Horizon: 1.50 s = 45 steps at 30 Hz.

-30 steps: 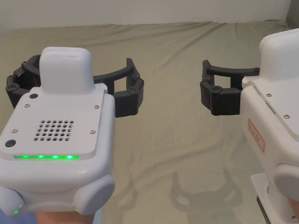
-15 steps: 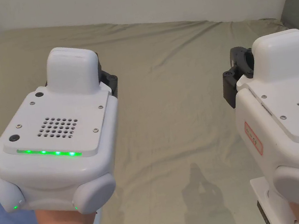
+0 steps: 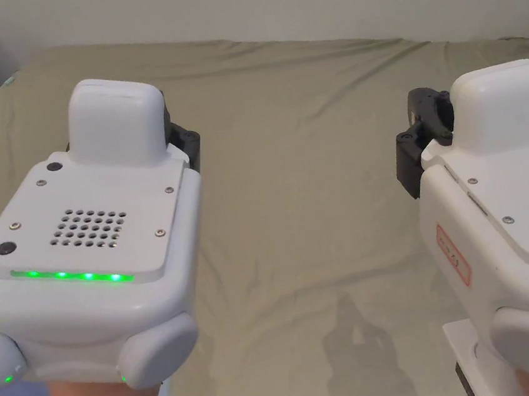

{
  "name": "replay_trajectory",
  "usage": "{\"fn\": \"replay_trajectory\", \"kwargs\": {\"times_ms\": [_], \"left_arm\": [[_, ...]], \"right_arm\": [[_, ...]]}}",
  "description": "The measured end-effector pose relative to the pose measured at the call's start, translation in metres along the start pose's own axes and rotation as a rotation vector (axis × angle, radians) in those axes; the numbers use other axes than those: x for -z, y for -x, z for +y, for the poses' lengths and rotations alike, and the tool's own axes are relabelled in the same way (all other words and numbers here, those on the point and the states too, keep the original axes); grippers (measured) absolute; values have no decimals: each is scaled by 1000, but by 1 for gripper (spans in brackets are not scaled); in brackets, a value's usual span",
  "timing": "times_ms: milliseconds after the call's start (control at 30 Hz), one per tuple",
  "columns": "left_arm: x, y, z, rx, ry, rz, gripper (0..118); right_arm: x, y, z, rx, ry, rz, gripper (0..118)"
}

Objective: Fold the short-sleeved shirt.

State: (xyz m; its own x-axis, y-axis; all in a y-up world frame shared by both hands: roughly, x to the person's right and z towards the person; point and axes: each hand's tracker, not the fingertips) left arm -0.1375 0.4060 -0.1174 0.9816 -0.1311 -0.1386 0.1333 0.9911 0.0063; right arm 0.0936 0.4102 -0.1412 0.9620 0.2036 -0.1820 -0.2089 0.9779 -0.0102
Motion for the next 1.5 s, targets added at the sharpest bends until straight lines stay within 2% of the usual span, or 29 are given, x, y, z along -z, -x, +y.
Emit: {"fn": "replay_trajectory", "kwargs": {"times_ms": [233, 467, 667, 967, 1167, 1400, 1500], "left_arm": [[-20, 48, -4, 70, 13, 211, 0], [-44, 99, -15, 66, 52, 330, 0], [-57, 125, -24, 54, 85, 414, 0], [-33, 142, -54, 8, 170, 428, 0], [19, 157, -99, -20, 391, 343, 0], [98, 191, -196, -165, 684, 331, 0], [133, 210, -244, -177, 830, 350, 12]], "right_arm": [[15, 54, 4, -16, -29, 171, 1], [25, 110, 9, -43, -50, 355, 1], [31, 140, 15, -37, -66, 437, 1], [37, 153, 0, -79, -25, 462, 1], [57, 148, -14, -93, 35, 440, 1], [86, 150, -31, -138, 109, 407, 1], [97, 148, -37, -156, 131, 390, 1]]}}
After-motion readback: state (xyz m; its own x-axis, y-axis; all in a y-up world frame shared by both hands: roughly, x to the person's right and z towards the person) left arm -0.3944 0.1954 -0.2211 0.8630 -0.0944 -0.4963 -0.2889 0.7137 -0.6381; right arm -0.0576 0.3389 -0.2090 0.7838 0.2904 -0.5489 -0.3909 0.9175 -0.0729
